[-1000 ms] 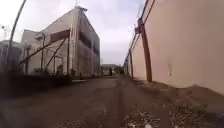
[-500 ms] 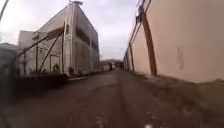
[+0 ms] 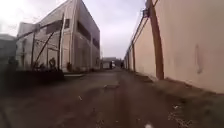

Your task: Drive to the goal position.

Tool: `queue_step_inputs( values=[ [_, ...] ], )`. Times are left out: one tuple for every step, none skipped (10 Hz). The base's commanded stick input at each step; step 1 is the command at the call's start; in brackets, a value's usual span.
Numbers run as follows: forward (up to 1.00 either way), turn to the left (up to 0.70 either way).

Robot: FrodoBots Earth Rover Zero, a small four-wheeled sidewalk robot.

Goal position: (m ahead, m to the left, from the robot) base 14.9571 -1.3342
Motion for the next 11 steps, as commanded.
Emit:
queue_step_inputs(
  values=[
    [1.00, 0.00],
    [1.00, 0.00],
    [1.00, 0.00],
    [1.00, 0.00],
    [1.00, 0.00],
    [1.00, 0.00],
    [1.00, 0.00],
    [1.00, 0.00],
    [1.00, 0.00],
    [1.00, 0.00],
    [1.00, 0.00]
  ],
)
